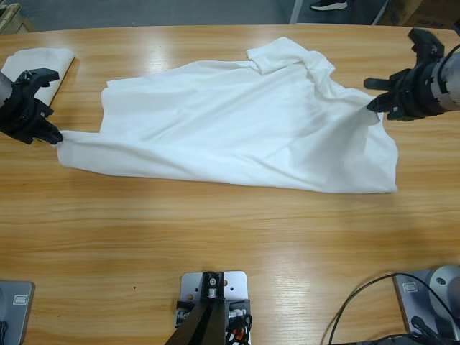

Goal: Fold clothes

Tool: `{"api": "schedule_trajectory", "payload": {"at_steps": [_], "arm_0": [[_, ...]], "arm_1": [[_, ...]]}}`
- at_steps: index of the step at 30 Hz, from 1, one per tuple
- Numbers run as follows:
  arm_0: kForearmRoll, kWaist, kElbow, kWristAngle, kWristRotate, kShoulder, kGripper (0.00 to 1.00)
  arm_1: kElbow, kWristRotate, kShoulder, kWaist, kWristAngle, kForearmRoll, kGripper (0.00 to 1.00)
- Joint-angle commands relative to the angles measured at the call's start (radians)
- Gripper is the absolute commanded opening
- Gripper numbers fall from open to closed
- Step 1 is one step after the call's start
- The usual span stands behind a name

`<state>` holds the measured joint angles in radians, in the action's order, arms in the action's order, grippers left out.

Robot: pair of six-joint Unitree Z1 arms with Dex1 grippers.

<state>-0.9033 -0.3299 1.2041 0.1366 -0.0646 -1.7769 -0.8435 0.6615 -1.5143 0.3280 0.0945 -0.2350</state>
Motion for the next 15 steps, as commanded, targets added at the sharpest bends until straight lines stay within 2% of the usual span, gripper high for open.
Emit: {"api": "schedule_trajectory", "payload": {"at_steps": [1, 9, 15], "arm_0": [[0.026, 0.030, -0.008, -0.048, -0.089, -0.084, 0.000], [0.067, 0.023, -0.083, -0.089, -0.078, -0.102, 0.000], [0.099, 0.029, -0.106, -0.089, -0.081, -0.125, 0.000]], "arm_1": [[-0.034, -0.040, -0.073, -0.036, -0.018, -0.066, 0.000], [-0.062, -0.102, -0.093, -0.100, -0.003, -0.070, 0.000], [-0.063, -0.109, -0.113, -0.101, -0.003, -0.079, 0.000]]}}
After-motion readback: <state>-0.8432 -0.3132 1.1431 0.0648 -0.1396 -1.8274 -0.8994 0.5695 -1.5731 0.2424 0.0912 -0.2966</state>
